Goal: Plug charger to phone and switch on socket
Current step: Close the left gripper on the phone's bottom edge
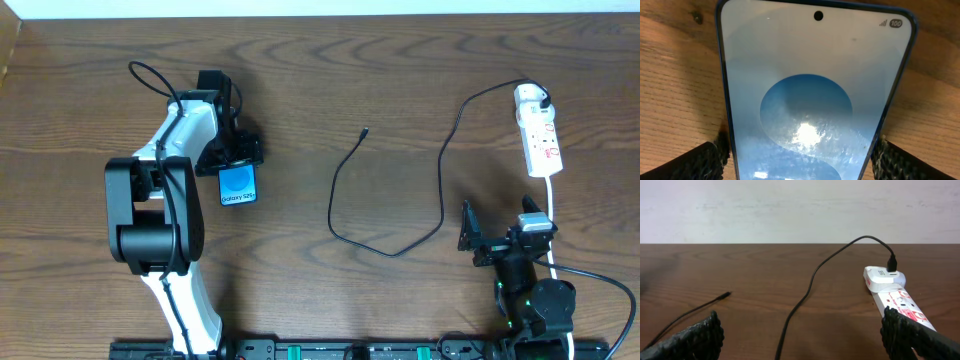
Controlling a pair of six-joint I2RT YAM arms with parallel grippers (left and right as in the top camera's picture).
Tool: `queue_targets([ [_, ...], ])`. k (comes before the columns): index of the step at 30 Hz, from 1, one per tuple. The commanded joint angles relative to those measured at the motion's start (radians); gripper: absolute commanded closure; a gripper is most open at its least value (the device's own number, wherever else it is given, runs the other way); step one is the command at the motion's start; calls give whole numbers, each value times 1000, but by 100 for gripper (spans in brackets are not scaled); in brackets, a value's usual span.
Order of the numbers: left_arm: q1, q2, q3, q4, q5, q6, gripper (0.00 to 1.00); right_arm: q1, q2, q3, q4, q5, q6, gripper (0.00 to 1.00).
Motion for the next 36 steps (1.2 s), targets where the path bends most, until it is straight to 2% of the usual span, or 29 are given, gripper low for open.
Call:
queue_targets([
  [1,-5,18,-24,9,20,-4,8,6,-6,-1,-5,5,3,1],
  [36,-5,18,-87,72,21,7,8,6,-6,-1,-5,5,3,1],
])
